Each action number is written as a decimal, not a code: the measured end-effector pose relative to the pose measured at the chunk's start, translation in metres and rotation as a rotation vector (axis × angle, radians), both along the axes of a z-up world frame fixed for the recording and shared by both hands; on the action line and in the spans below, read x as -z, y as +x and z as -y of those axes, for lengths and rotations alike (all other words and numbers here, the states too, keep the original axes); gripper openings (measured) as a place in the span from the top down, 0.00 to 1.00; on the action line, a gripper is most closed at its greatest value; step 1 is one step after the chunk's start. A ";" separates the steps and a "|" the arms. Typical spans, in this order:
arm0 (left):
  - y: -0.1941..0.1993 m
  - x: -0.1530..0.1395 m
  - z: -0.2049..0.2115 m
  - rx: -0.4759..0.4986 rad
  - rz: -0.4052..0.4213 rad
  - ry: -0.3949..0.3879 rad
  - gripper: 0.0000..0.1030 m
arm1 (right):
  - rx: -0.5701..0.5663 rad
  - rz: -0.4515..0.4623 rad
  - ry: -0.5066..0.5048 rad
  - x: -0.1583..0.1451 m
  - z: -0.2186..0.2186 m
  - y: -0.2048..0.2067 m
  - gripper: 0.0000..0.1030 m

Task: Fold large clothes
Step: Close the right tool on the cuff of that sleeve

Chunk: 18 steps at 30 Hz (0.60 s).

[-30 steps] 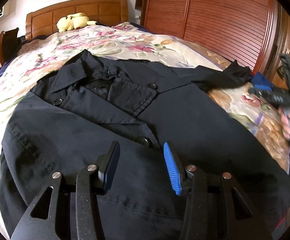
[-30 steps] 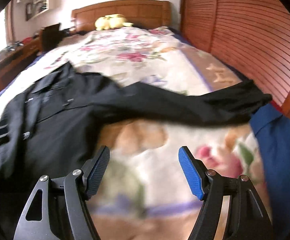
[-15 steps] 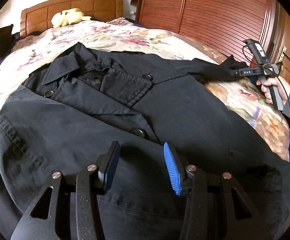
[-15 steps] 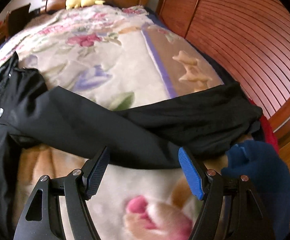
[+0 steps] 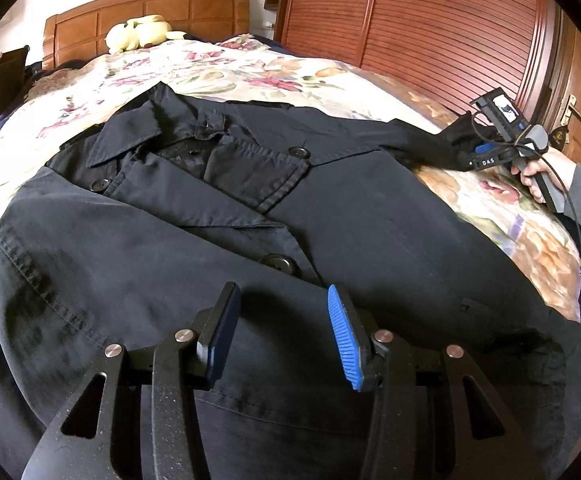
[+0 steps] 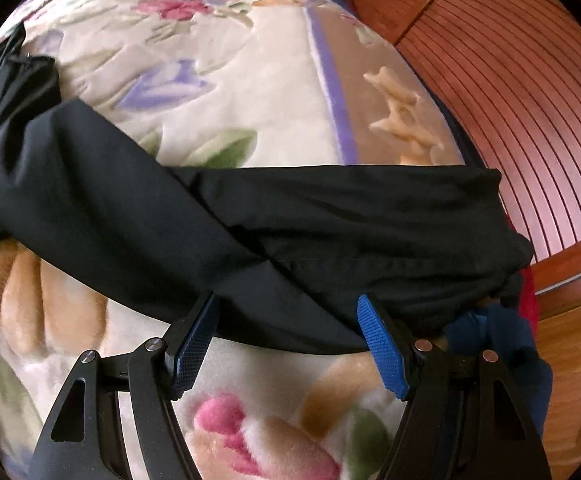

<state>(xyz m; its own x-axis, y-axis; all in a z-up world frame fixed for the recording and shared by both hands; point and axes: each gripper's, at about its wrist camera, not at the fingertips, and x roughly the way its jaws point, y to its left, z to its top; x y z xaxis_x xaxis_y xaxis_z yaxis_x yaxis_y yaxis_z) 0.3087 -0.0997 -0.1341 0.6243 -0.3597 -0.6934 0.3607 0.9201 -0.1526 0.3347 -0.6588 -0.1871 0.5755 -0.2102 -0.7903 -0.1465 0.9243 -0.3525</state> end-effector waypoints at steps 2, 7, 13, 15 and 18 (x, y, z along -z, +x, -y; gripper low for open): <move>0.000 0.000 -0.001 -0.002 0.001 -0.001 0.55 | -0.009 -0.010 0.009 0.004 -0.002 0.003 0.46; -0.004 -0.005 -0.002 -0.008 0.020 0.003 0.55 | -0.008 0.046 -0.069 -0.004 -0.013 0.000 0.97; -0.013 -0.019 -0.007 -0.009 0.059 -0.001 0.55 | -0.017 0.270 -0.070 -0.079 -0.033 -0.029 0.98; -0.016 -0.025 -0.010 -0.008 0.069 -0.010 0.55 | -0.056 0.321 -0.063 -0.106 -0.049 -0.043 0.98; -0.022 -0.036 -0.015 -0.008 0.092 -0.017 0.55 | -0.125 0.391 -0.057 -0.139 -0.081 -0.068 0.98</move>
<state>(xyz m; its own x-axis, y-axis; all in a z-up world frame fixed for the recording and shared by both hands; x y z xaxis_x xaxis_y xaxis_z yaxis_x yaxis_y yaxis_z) 0.2870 -0.0848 -0.0985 0.6883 -0.3658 -0.6265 0.3663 0.9206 -0.1351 0.2671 -0.5776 -0.0484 0.8542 -0.1561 -0.4960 -0.1016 0.8853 -0.4537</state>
